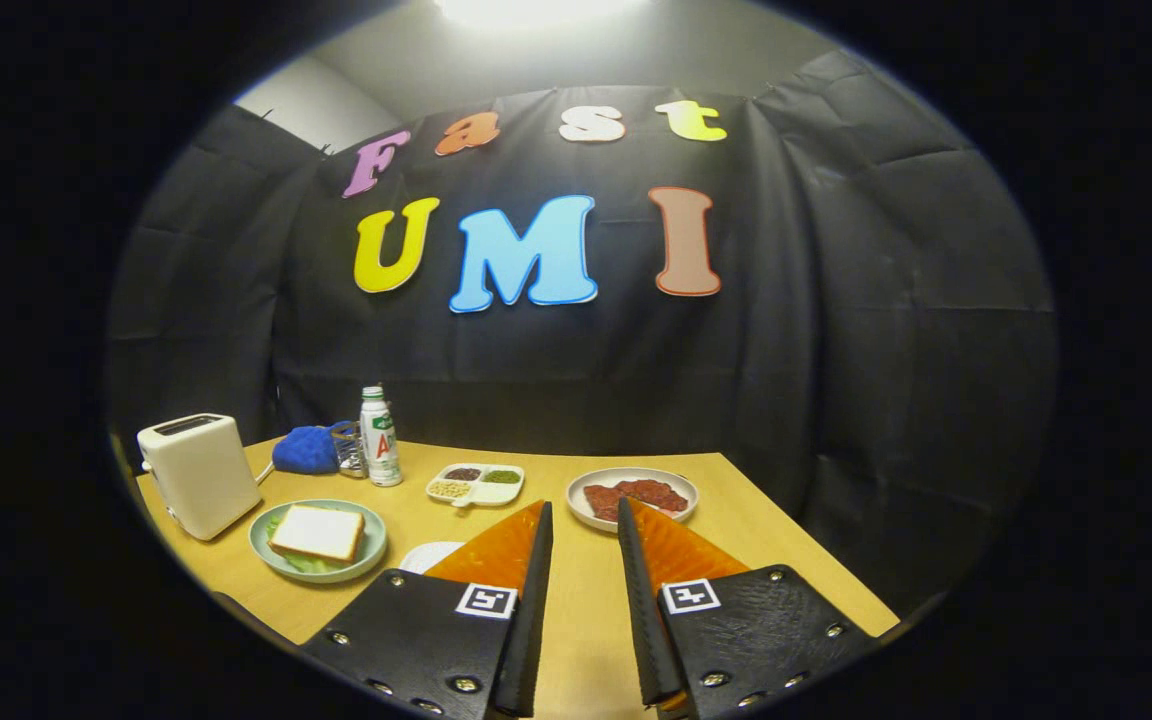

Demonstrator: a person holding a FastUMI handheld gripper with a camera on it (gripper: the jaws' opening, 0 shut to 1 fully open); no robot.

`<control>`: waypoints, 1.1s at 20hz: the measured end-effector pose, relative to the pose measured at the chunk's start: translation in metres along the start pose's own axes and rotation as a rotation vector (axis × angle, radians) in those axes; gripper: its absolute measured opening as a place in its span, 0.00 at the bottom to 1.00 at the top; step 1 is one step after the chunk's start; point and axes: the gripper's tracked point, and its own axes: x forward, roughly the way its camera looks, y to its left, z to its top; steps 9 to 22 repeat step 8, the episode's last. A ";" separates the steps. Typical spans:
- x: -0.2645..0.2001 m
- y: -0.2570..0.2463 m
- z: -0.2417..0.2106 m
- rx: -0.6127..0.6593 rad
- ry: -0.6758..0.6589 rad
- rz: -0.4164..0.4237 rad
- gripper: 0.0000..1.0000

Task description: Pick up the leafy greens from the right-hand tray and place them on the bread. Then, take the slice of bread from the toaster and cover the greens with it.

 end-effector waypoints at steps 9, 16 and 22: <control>-0.001 -0.136 0.007 -0.034 -0.071 -0.057 0.39; -0.001 -0.136 0.007 -0.034 -0.071 -0.057 0.39; -0.001 -0.136 0.007 -0.034 -0.071 -0.057 0.39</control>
